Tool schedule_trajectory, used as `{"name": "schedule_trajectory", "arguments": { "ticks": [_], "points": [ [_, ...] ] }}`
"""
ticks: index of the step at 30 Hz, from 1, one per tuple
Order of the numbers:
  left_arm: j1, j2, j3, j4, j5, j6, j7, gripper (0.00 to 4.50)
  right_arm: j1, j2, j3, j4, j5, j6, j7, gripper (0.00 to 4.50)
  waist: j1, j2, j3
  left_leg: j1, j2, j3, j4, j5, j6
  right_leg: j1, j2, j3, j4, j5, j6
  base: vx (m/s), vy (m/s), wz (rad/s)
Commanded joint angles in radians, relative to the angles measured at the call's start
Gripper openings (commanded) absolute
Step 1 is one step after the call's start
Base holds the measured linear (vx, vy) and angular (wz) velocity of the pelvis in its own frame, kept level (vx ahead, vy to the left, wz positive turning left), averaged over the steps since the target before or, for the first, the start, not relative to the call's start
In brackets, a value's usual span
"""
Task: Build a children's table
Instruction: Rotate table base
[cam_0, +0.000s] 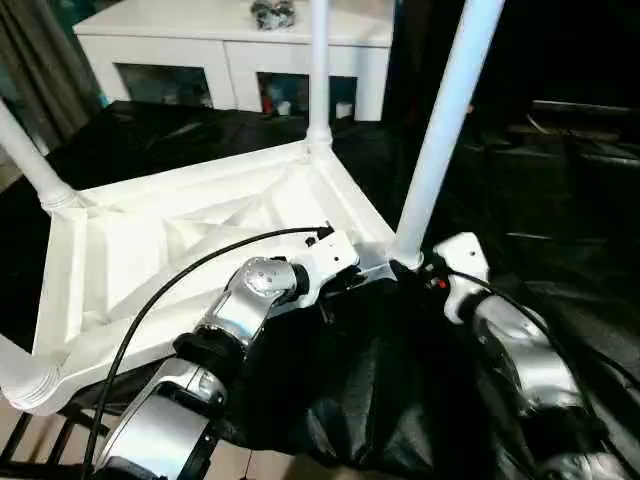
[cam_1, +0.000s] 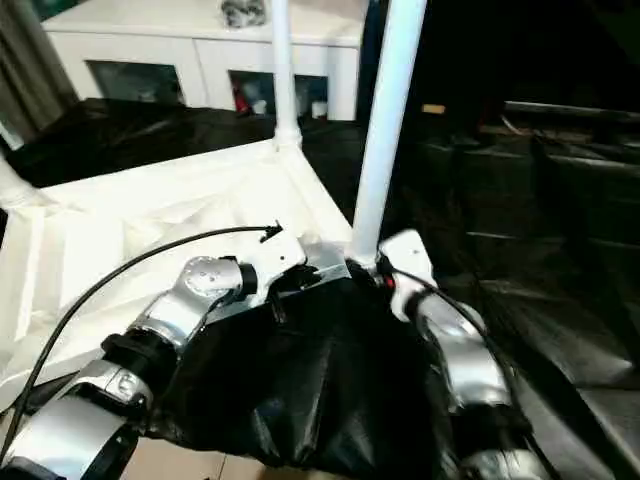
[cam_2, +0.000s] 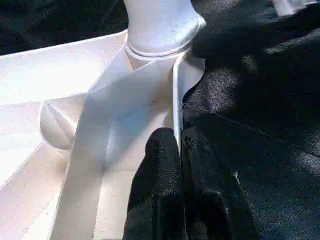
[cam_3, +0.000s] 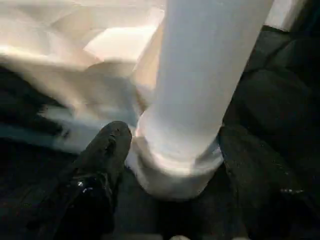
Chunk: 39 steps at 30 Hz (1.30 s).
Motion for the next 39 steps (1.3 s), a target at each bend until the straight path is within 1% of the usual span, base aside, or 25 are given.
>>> {"name": "schedule_trajectory", "arguments": {
  "ticks": [1, 4, 6, 8, 10, 13, 15, 18, 20, 22, 23, 24, 25, 26, 27, 28, 29, 30, 31, 33, 35, 36, 37, 38, 39],
  "points": [
    [0.016, 0.006, 0.004, -0.035, -0.019, -0.037, -0.008, 0.0, 0.035, -0.042, -0.016, -0.058, 0.053, 0.006, 0.089, 3.09, 0.001, -0.014, -0.049, -0.014, 0.036, -0.009, -0.067, -0.191, 0.089, 0.049, -0.073, 0.041, -0.08, -0.224, -0.216, 0.0, 0.0, 0.0],
    [0.036, 0.013, 0.001, -0.06, -0.034, -0.058, -0.041, 0.0, 0.07, -0.093, -0.046, -0.116, 0.099, 0.022, 0.135, 3.09, 0.004, -0.015, -0.061, -0.024, 0.033, -0.008, -0.053, -0.074, 0.134, 0.056, -0.072, 0.04, -0.059, -0.053, -0.252, 0.0, 0.0, 0.0],
    [0.053, 0.02, -0.002, -0.088, -0.044, -0.052, -0.064, 0.0, 0.087, -0.11, -0.061, -0.154, 0.12, 0.04, 0.153, 3.09, 0.006, -0.017, -0.063, -0.032, 0.029, -0.007, -0.044, -0.018, 0.169, 0.056, -0.07, 0.039, -0.048, 0.035, -0.259, 0.0, 0.0, 0.0],
    [0.06, 0.021, 0.005, -0.105, -0.054, -0.046, -0.063, 0.0, 0.097, -0.121, -0.064, -0.18, 0.138, 0.064, 0.171, 3.09, 0.007, -0.015, -0.06, -0.03, 0.028, -0.005, -0.044, -0.033, 0.181, 0.051, -0.07, 0.035, -0.054, -0.007, -0.258, 0.0, 0.0, 0.0],
    [0.063, 0.019, 0.017, -0.116, -0.063, -0.035, -0.05, 0.0, 0.105, -0.13, -0.061, -0.192, 0.138, 0.073, 0.171, 3.09, 0.009, -0.016, -0.056, -0.028, 0.03, -0.004, -0.046, -0.064, 0.165, 0.047, -0.069, 0.034, -0.062, -0.1, -0.244, 0.0, 0.0, 0.0],
    [0.078, 0.033, 0.005, -0.131, -0.048, -0.04, -0.052, 0.0, 0.108, -0.126, -0.066, -0.187, 0.137, 0.067, 0.141, 3.09, 0.008, -0.015, -0.055, -0.028, 0.031, -0.006, -0.049, -0.084, 0.138, 0.045, -0.068, 0.034, -0.065, -0.167, -0.227, 0.0, 0.0, 0.0],
    [0.083, 0.032, 0.014, -0.144, -0.053, -0.028, -0.046, 0.0, 0.116, -0.128, -0.057, -0.203, 0.148, 0.07, 0.16, 3.09, 0.007, -0.016, -0.057, -0.028, 0.031, -0.006, -0.049, -0.083, 0.133, 0.045, -0.068, 0.034, -0.062, -0.156, -0.226, 0.0, 0.0, 0.0],
    [0.093, 0.038, 0.033, -0.188, -0.089, 0.04, -0.081, 0.28, 0.125, -0.131, -0.045, -0.224, 0.158, 0.075, 0.181, 3.13, 0.008, -0.015, -0.059, -0.028, 0.032, -0.006, -0.046, -0.063, 0.14, 0.047, -0.07, 0.035, -0.056, -0.11, -0.237, 0.0, 0.0, 0.0],
    [0.105, 0.055, 0.048, -0.246, -0.113, 0.087, -0.103, 0.65, 0.134, -0.134, -0.036, -0.254, 0.17, 0.093, 0.203, 3.13, 0.012, -0.014, -0.062, -0.029, 0.035, -0.006, -0.044, -0.037, 0.151, 0.047, -0.07, 0.036, -0.049, -0.058, -0.254, 0.0, 0.0, 0.0],
    [0.112, 0.064, 0.076, -0.295, -0.132, 0.105, -0.085, 0.7, 0.136, -0.133, -0.024, -0.277, 0.187, 0.112, 0.215, 3.13, 0.011, -0.013, -0.059, -0.029, 0.035, -0.007, -0.042, -0.03, 0.167, 0.043, -0.068, 0.033, -0.048, -0.032, -0.264, 0.0, 0.0, 0.0],
    [0.121, 0.072, 0.097, -0.34, -0.154, 0.123, -0.085, 0.79, 0.137, -0.13, -0.015, -0.291, 0.195, 0.121, 0.219, 3.13, 0.012, -0.021, -0.059, -0.03, 0.036, -0.006, -0.042, -0.043, 0.165, 0.045, -0.069, 0.033, -0.049, -0.047, -0.265, 0.0, 0.0, 0.0],
    [0.123, 0.073, 0.1, -0.347, -0.157, 0.126, -0.085, 0.94, 0.138, -0.13, -0.014, -0.293, 0.196, 0.122, 0.219, 3.13, 0.013, -0.018, -0.059, -0.031, 0.037, -0.007, -0.044, -0.044, 0.161, 0.048, -0.072, 0.034, -0.046, -0.052, -0.266, 0.0, 0.0, 0.0],
    [0.15, 0.096, 0.128, -0.44, -0.198, 0.176, -0.106, 0.94, 0.138, -0.125, 0.0, -0.312, 0.209, 0.143, 0.228, 3.13, 0.014, -0.014, -0.057, -0.029, 0.038, -0.007, -0.044, -0.05, 0.157, 0.043, -0.071, 0.033, -0.048, -0.071, -0.264, 0.0, 0.0, 0.0],
    [0.168, 0.113, 0.135, -0.488, -0.22, 0.209, -0.13, 0.94, 0.137, -0.122, 0.007, -0.318, 0.212, 0.151, 0.23, 3.13, 0.012, -0.022, -0.056, -0.028, 0.039, -0.006, -0.046, -0.057, 0.151, 0.043, -0.07, 0.033, -0.048, -0.084, -0.265, 0.0, 0.0, 0.0],
    [0.198, 0.143, 0.143, -0.562, -0.251, 0.259, -0.166, 0.94, 0.134, -0.116, 0.017, -0.327, 0.217, 0.162, 0.234, 3.13, 0.015, -0.024, -0.055, -0.032, 0.041, -0.01, -0.049, -0.057, 0.142, 0.047, -0.075, 0.034, -0.041, -0.096, -0.265, 0.0, 0.0, 0.0],
    [0.236, 0.183, 0.148, -0.65, -0.286, 0.322, -0.209, 0.94, 0.13, -0.108, 0.029, -0.337, 0.225, 0.179, 0.239, 3.13, 0.011, -0.032, -0.053, -0.029, 0.041, -0.007, -0.049, -0.066, 0.138, 0.042, -0.073, 0.033, -0.046, -0.12, -0.26, 0.0, 0.0, 0.0],
    [0.243, 0.19, 0.148, -0.664, -0.291, 0.333, -0.216, 0.94, 0.129, -0.107, 0.03, -0.338, 0.226, 0.182, 0.239, 3.13, 0.01, -0.027, -0.053, -0.029, 0.041, -0.008, -0.05, -0.064, 0.132, 0.043, -0.073, 0.034, -0.041, -0.123, -0.261, 0.0, 0.0, 0.0],
    [0.252, 0.201, 0.149, -0.685, -0.299, 0.349, -0.227, 0.94, 0.128, -0.104, 0.033, -0.34, 0.228, 0.187, 0.241, 3.13, 0.01, -0.024, -0.05, -0.025, 0.04, -0.005, -0.05, -0.072, 0.128, 0.036, -0.069, 0.035, -0.047, -0.146, -0.254, 0.0, 0.0, 0.0],
    [0.286, 0.241, 0.15, -0.748, -0.319, 0.396, -0.256, 0.94, 0.118, -0.088, 0.044, -0.345, 0.238, 0.2, 0.245, 3.13, 0.012, -0.03, -0.05, -0.024, 0.039, -0.005, -0.05, -0.074, 0.119, 0.037, -0.068, 0.035, -0.045, -0.159, -0.247, 0.0, 0.0, 0.0],
    [0.342, 0.307, 0.15, -0.843, -0.331, 0.466, -0.292, 0.94, 0.083, -0.046, 0.068, -0.335, 0.252, 0.226, 0.239, 3.13, 0.012, -0.033, -0.048, -0.025, 0.039, -0.006, -0.054, -0.071, 0.112, 0.033, -0.067, 0.036, -0.043, -0.171, -0.24, 0.0, 0.0, 0.0],
    [0.38, 0.349, 0.154, -0.9, -0.354, 0.515, -0.313, 0.94, 0.031, 0.004, 0.088, -0.276, 0.222, 0.215, 0.188, 3.13, 0.011, -0.032, -0.046, -0.019, 0.041, -0.006, -0.056, -0.079, 0.095, 0.027, -0.067, 0.036, -0.043, -0.181, -0.239, 0.0, 0.0, 0.0],
    [0.403, 0.376, 0.156, -0.936, -0.372, 0.55, -0.326, 0.94, -0.013, 0.043, 0.101, -0.216, 0.187, 0.194, 0.138, 3.13, 0.012, -0.028, -0.044, -0.014, 0.04, -0.005, -0.058, -0.101, 0.067, 0.023, -0.066, 0.037, -0.045, -0.2, -0.24, 0.0, 0.0, 0.0],
    [0.407, 0.38, 0.157, -0.941, -0.375, 0.558, -0.328, 0.94, -0.02, 0.049, 0.102, -0.206, 0.181, 0.19, 0.13, 3.13, 0.01, -0.027, -0.043, -0.012, 0.039, -0.005, -0.058, -0.104, 0.056, 0.021, -0.067, 0.038, -0.043, -0.193, -0.246, 0.0, 0.0, 0.0],
    [0.42, 0.399, 0.156, -0.972, -0.389, 0.588, -0.328, 0.94, -0.044, 0.067, 0.11, -0.172, 0.16, 0.181, 0.104, 3.13, 0.007, -0.031, -0.04, -0.015, 0.036, -0.003, -0.061, -0.11, 0.052, 0.023, -0.063, 0.039, -0.046, -0.194, -0.244, 0.0, 0.0, 0.0],
    [0.438, 0.424, 0.153, -1.009, -0.399, 0.62, -0.331, 0.94, -0.076, 0.093, 0.123, -0.13, 0.144, 0.179, 0.084, 3.13, 0.011, -0.031, -0.043, -0.01, 0.036, -0.003, -0.06, -0.106, 0.038, 0.023, -0.063, 0.04, -0.041, -0.177, -0.243, 0.0, 0.0, 0.0]
  ]
}}
